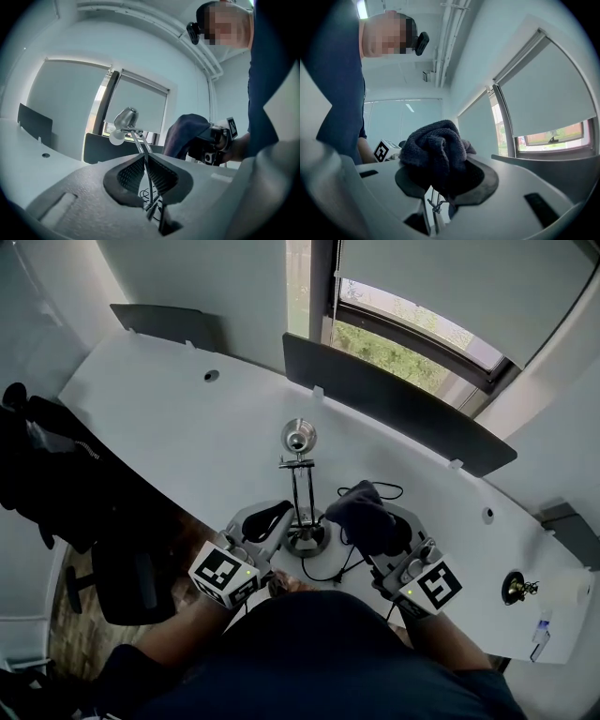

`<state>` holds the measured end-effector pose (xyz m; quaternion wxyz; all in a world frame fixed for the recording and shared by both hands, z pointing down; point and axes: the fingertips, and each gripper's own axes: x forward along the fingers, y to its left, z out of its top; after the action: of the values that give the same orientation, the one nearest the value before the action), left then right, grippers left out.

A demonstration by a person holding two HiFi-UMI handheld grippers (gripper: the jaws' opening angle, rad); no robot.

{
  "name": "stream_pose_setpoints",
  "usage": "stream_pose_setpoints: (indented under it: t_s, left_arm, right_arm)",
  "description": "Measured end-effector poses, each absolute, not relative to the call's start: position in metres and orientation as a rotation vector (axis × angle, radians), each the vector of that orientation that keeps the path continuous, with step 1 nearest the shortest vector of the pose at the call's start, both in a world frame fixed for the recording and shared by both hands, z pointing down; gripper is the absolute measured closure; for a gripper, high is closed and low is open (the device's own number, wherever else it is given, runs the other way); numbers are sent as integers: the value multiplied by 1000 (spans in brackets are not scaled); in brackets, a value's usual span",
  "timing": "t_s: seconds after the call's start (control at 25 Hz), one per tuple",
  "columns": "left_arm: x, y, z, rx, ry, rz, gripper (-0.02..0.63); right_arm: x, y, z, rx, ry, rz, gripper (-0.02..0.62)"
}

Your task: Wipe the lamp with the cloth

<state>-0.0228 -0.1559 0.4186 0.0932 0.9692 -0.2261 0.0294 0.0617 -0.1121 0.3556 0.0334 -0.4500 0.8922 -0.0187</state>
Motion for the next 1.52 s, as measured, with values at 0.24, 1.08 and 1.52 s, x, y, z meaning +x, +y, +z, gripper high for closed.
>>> stream_pose_setpoints:
  t_s: [0.24,1.08,1.52]
  left_arm:
    - [-16,-157,429,2843,-672,136,541]
    - [-1,-165,438,2796,-635,162,552]
    - [-1,-164,438,2783,-637,156,554]
  right_arm:
    - [65,-138,351,-1327,2790,8,466]
    - [28,-218,328,-1178,2952,346,466]
    - [44,-232,352,-1210,2928,277,466]
